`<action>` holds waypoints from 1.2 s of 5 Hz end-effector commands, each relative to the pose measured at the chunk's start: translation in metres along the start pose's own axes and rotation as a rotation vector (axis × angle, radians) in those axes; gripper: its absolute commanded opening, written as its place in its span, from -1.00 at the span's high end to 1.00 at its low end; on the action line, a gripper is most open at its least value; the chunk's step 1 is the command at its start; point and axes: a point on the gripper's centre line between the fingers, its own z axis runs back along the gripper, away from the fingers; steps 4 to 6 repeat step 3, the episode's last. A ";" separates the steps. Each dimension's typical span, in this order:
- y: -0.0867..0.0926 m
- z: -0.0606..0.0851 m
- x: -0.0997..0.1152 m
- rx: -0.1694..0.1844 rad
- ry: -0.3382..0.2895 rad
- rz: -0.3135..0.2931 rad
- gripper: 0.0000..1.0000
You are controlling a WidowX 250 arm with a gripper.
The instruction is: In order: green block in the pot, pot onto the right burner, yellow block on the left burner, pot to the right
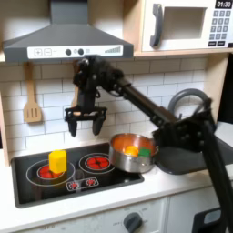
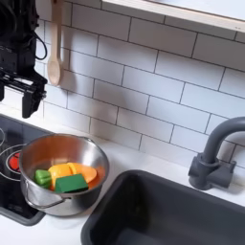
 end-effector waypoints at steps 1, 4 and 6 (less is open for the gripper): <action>-0.002 0.002 -0.003 0.019 0.006 -0.062 -1.00; 0.001 -0.005 0.000 0.004 0.008 -0.058 -1.00; 0.001 -0.005 0.000 0.004 0.008 -0.058 -1.00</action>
